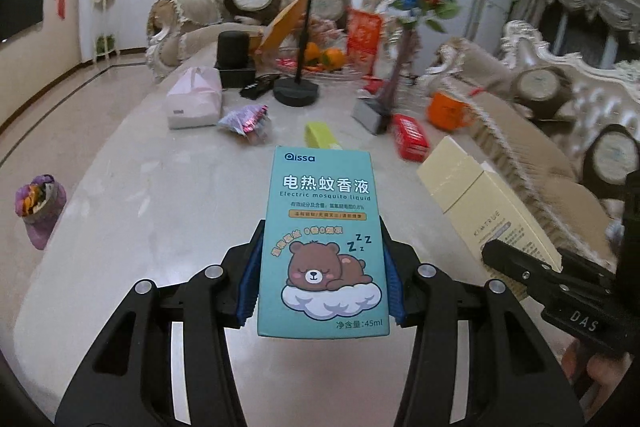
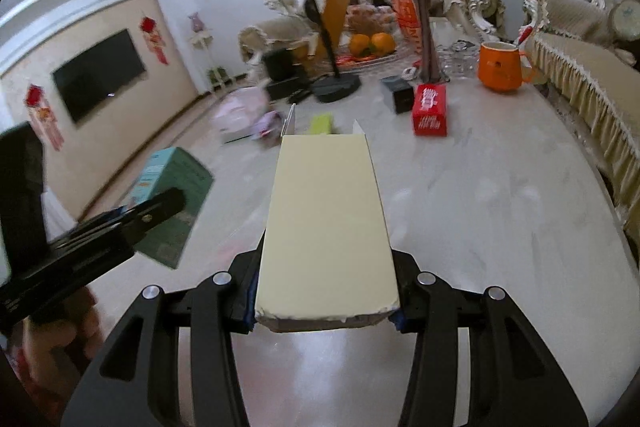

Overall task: Collect trash
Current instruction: 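Carry both boxes over the wastebasket and open both grippers to drop them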

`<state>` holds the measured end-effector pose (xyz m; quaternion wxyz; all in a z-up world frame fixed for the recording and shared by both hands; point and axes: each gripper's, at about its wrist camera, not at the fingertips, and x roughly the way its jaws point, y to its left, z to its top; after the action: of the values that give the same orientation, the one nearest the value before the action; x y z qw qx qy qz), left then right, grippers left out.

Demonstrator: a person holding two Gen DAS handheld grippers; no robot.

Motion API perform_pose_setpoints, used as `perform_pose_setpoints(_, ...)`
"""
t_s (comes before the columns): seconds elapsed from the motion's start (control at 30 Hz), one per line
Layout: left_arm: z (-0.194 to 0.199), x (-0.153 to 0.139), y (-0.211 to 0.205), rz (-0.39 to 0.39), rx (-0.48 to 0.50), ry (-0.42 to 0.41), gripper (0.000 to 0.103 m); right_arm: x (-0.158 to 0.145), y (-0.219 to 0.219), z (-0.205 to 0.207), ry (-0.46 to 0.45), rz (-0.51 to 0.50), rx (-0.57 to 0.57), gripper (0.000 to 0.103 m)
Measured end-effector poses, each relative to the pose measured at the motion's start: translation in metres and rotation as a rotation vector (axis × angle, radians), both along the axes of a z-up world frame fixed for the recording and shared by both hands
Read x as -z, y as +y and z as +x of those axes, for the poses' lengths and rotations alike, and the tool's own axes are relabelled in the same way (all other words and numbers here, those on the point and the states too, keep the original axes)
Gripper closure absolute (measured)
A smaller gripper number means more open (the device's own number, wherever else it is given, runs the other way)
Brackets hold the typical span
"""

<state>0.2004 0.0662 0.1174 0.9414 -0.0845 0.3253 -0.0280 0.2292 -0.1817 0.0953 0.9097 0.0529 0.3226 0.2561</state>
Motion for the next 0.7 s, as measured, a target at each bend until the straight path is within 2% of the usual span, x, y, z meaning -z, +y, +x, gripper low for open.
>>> perform_pose_setpoints(0.13,-0.077,0.0,-0.015,0.031,0.076,-0.028,0.054,0.002,-0.021,-0.077,-0.019,0.011,-0.058,0.058)
perform_pose_setpoints(0.23,-0.125,0.009,-0.025,0.027,0.124,-0.014,0.054,0.013,-0.034,-0.119,0.013,0.033,-0.072,0.058)
perform_pose_setpoints(0.37,-0.186,0.038,-0.04,0.005,0.181,0.054,0.054,0.038,-0.046,-0.171,0.082,0.05,-0.089,0.058)
perform_pose_setpoints(0.43,-0.209,0.059,-0.047,-0.024,0.205,0.117,0.054,0.054,-0.047,-0.19,0.128,0.035,-0.094,0.058)
perform_pose_setpoints(0.57,-0.229,0.103,-0.062,-0.015,0.232,0.228,0.054,0.095,-0.044,-0.201,0.247,0.005,-0.099,0.058)
perform_pose_setpoints(0.7,-0.217,0.164,-0.069,-0.001,0.228,0.395,0.054,0.144,-0.042,-0.188,0.385,-0.028,-0.069,0.058)
